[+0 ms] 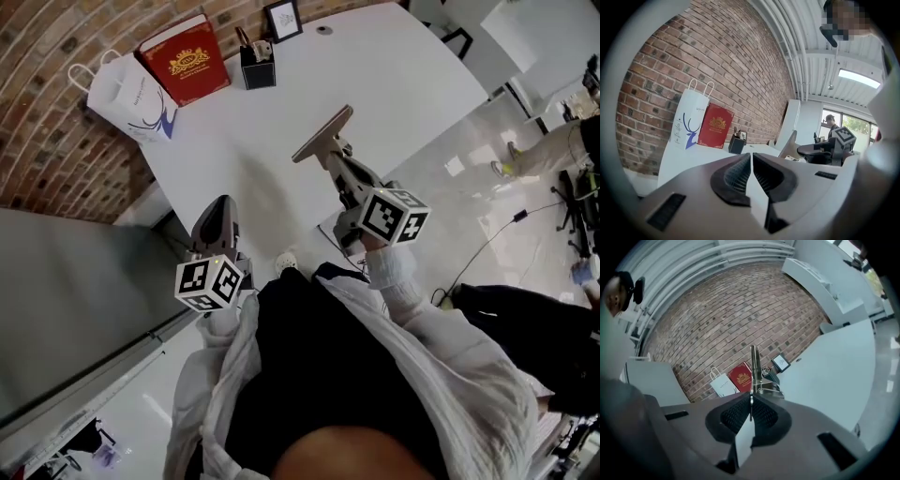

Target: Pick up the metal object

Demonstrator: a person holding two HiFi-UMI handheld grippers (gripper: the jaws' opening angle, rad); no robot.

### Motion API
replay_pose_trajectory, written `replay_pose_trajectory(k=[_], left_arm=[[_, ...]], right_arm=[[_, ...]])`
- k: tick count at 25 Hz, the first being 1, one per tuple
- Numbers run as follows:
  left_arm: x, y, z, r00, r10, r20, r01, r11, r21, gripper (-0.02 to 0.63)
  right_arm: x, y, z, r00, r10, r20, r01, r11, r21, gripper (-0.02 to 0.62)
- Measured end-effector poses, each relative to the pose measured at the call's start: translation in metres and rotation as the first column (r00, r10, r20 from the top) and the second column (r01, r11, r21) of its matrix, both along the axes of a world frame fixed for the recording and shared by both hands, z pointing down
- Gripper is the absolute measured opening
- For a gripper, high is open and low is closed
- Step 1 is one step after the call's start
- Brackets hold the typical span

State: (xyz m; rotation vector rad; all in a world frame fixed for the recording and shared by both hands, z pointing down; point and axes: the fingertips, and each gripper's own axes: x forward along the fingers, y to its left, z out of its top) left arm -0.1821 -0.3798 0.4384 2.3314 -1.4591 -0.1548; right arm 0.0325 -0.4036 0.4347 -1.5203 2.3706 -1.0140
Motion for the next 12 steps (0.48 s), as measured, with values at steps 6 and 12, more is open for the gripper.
replay_pose_trajectory(k=[6,12], left_arm=[[0.029,0.008,-0.013,1.0,0.007,0.013,-0.007,1.0,0.005,0.028],[0.059,0.032,-0.022,1.0,0.006,0.022,-0.006,1.0,0.012,0.029]], right_arm=[[0.023,0.018,-0.011,0.978,-0.039,-0.203,0.054,0.996,0.068,0.011],[0.048,0.045,-0.016,0.92,-0.056,-0.388,0.112,0.986,0.123,0.011]])
